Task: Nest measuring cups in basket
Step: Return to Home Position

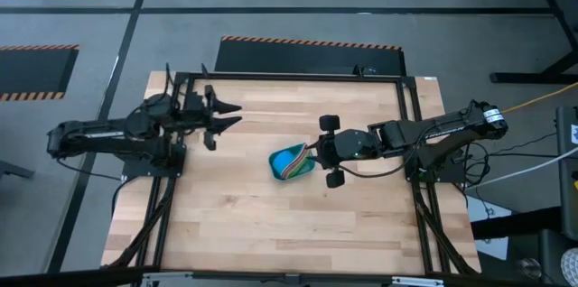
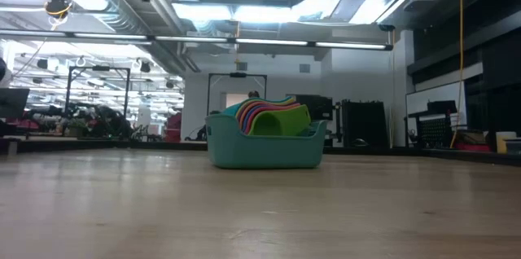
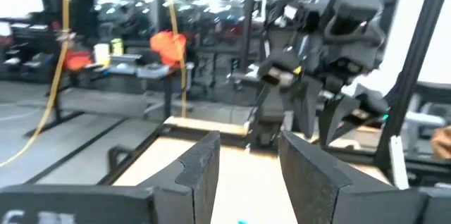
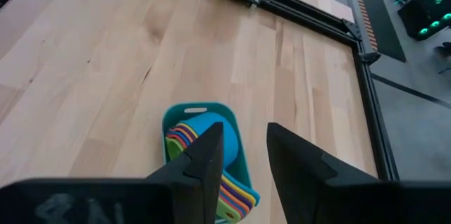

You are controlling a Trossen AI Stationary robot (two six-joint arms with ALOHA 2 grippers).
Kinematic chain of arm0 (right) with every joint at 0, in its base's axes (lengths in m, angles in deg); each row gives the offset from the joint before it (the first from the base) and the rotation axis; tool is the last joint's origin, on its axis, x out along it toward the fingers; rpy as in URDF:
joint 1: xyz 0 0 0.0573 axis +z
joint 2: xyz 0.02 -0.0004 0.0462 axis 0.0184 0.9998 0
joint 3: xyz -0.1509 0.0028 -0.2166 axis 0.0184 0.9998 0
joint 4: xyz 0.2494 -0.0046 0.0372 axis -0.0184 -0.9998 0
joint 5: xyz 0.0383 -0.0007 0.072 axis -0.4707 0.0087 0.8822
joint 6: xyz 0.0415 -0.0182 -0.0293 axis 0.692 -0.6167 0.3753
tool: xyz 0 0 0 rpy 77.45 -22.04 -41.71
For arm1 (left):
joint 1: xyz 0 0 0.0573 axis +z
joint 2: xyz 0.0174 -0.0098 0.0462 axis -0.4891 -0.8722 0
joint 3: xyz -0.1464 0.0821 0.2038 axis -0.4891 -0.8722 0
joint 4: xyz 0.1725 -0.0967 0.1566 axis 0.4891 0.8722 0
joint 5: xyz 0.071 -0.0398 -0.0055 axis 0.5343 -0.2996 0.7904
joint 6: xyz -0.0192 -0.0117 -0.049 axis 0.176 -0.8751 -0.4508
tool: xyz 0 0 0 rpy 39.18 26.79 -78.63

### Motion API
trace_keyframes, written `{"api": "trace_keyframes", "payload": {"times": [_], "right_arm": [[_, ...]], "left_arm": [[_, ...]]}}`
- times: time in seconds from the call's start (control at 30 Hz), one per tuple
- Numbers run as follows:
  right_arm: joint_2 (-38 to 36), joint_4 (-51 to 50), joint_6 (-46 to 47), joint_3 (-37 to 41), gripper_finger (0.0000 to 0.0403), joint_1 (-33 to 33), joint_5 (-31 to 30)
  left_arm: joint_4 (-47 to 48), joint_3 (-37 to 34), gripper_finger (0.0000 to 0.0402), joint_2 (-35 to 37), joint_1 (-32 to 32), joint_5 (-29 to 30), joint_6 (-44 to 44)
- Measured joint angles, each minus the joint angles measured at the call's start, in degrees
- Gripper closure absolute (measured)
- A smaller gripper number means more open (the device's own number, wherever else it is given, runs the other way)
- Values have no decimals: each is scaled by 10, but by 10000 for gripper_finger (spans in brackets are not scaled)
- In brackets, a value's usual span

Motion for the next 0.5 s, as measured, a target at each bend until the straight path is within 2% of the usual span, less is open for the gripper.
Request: {"api": "trace_keyframes", "payload": {"times": [0.2, 0.5], "right_arm": [[0, 0, 0, 0, 288, 0, 0], [0, 0, 0, 0, 288, 0, 0]], "left_arm": [[124, 0, 262, 73, -39, 91, 3], [235, 0, 262, 169, -74, 156, 28]]}}
